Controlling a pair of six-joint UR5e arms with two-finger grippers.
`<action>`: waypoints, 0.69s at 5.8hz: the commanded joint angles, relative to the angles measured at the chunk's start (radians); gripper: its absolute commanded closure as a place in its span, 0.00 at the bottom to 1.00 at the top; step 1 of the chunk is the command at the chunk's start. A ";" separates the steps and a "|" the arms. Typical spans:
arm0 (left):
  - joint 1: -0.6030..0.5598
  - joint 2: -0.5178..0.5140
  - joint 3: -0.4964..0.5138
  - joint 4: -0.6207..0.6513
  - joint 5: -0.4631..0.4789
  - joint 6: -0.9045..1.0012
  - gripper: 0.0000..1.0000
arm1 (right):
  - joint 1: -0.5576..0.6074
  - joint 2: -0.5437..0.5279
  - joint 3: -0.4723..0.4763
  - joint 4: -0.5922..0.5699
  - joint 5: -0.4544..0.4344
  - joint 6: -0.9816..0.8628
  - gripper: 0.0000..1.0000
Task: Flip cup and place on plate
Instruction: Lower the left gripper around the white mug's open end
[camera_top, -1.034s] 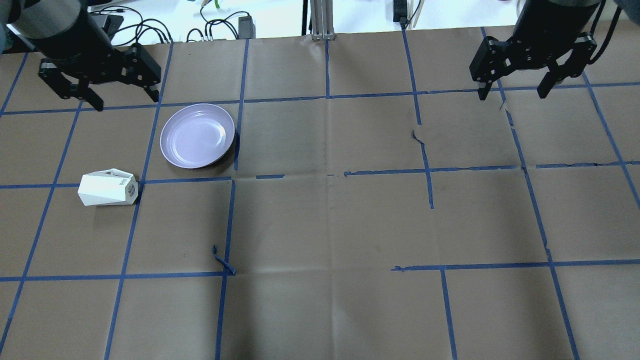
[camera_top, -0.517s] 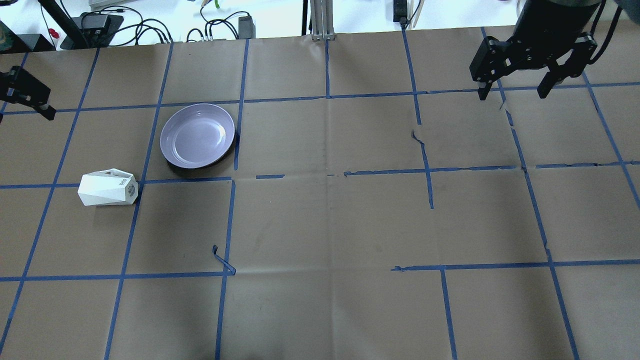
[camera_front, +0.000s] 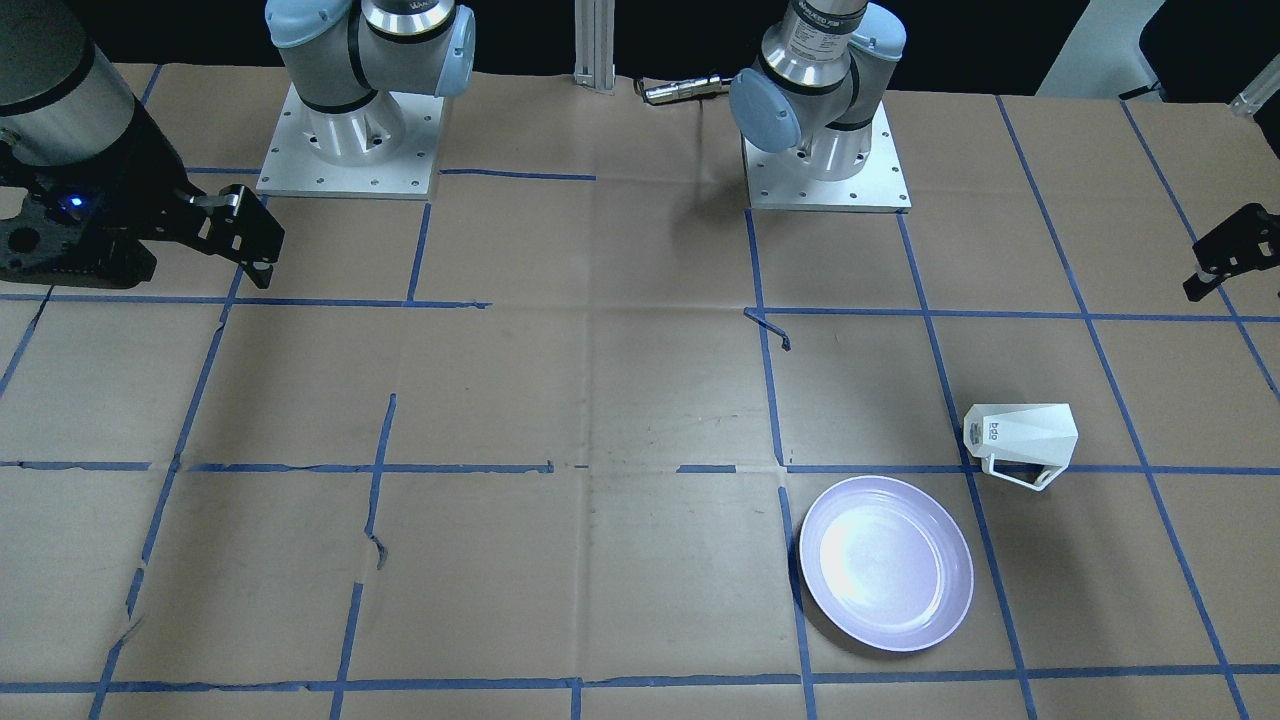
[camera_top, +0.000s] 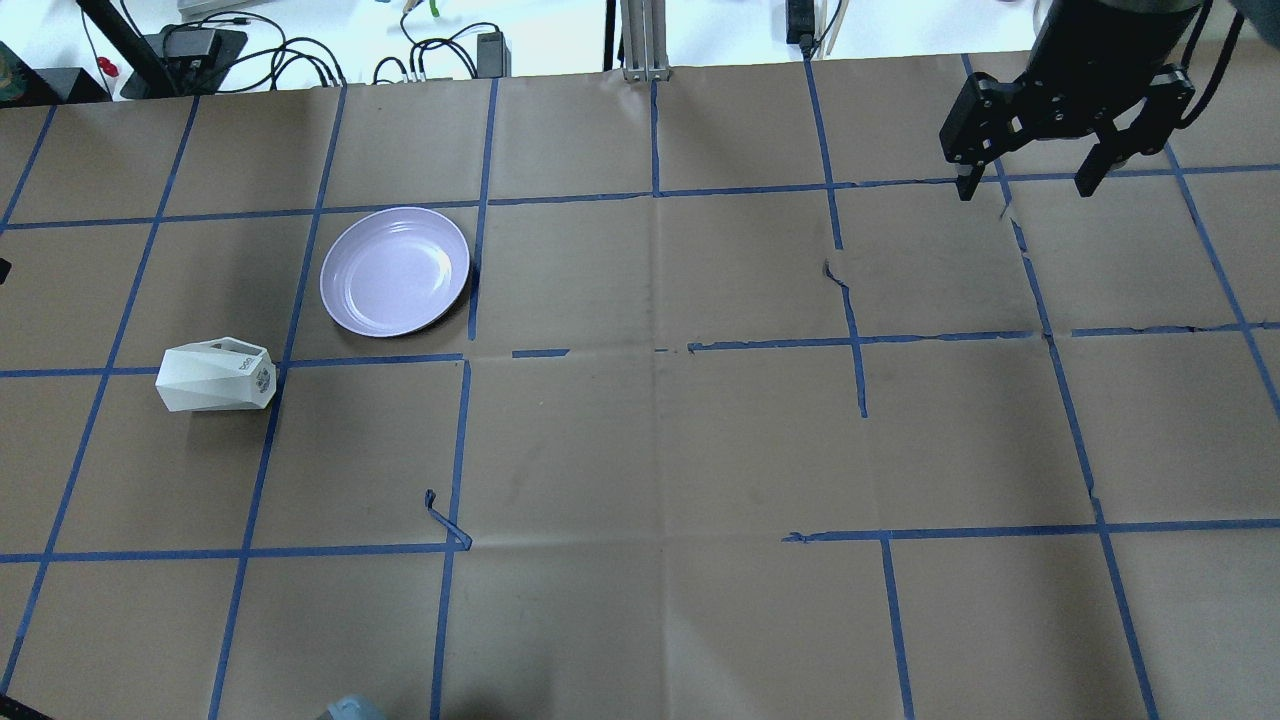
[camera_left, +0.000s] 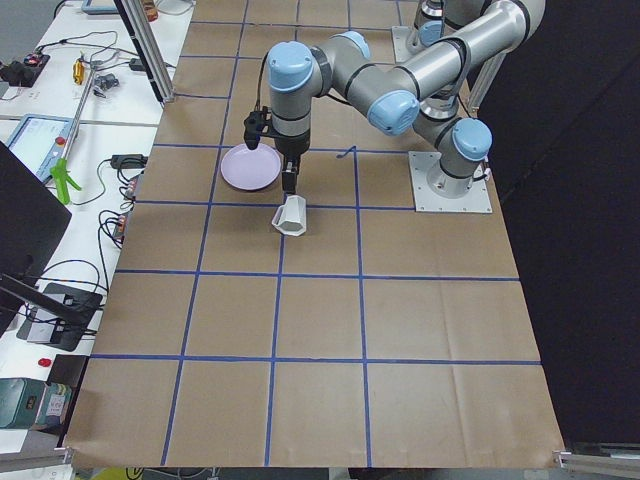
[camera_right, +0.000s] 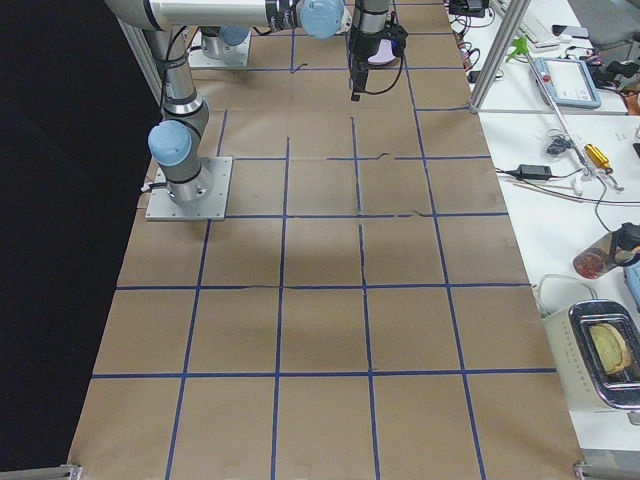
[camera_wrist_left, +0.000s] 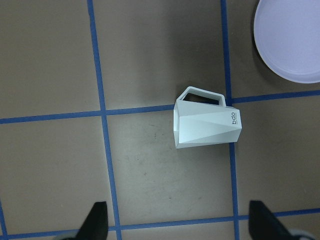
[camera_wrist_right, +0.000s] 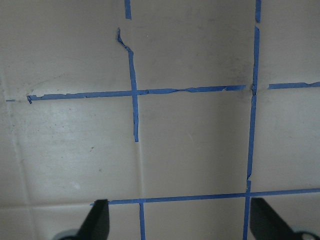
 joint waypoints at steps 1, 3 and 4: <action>0.082 -0.057 0.009 -0.080 -0.164 0.033 0.01 | 0.000 0.000 0.000 0.000 0.000 0.000 0.00; 0.211 -0.216 0.032 -0.215 -0.389 0.198 0.01 | 0.000 0.000 0.000 0.000 0.000 0.000 0.00; 0.242 -0.308 0.032 -0.232 -0.474 0.265 0.01 | 0.000 0.000 0.000 0.000 0.000 0.000 0.00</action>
